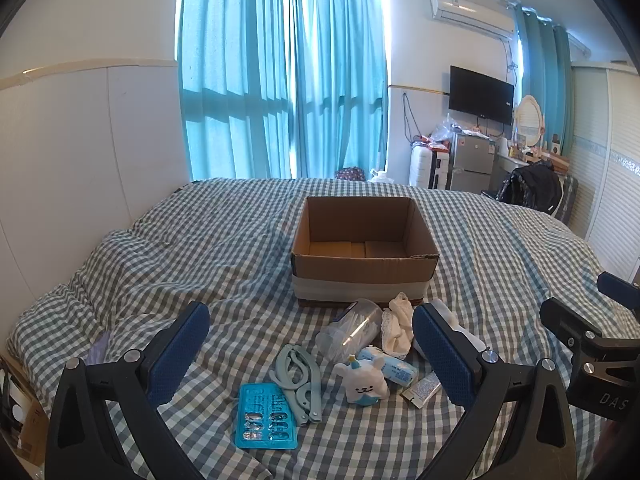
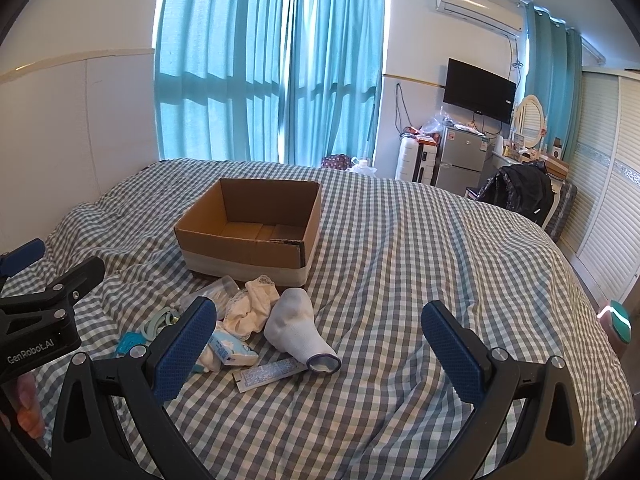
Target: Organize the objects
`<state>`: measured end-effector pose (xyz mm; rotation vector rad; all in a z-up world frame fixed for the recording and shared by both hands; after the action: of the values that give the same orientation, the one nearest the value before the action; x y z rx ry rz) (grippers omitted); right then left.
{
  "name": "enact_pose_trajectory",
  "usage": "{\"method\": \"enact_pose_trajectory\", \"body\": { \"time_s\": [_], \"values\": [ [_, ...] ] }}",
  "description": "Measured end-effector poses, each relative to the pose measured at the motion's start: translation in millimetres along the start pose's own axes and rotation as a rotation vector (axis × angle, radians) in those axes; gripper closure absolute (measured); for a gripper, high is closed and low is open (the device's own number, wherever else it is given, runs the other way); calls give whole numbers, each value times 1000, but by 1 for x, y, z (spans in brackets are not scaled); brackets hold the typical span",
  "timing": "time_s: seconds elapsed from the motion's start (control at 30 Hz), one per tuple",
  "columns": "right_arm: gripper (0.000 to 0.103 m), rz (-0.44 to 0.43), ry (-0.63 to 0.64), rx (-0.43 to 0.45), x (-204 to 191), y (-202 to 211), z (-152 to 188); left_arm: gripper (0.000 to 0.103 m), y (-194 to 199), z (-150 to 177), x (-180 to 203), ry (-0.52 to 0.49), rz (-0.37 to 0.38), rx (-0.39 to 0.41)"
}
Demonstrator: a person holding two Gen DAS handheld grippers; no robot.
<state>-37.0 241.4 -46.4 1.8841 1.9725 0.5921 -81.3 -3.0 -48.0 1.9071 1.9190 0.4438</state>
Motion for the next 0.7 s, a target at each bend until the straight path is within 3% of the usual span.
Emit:
{"method": "enact_pose_trajectory", "body": {
  "time_s": [0.7],
  "values": [
    [0,-40,14,21,-6,10,-2,0,7,-5,-6,7,-12,12]
  ]
}}
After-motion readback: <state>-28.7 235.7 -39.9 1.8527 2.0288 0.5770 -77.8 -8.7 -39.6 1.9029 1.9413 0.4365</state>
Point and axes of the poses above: each gripper's, at about its wrist camera, not at the fingertips, and y roughly against the way its jaws point, x to its right, z to its underside, the point moved 10 cm from there along -y, roughly the way its jaws point, and after that the axes turned 2 degrees about -y, right-handed, at the moved point
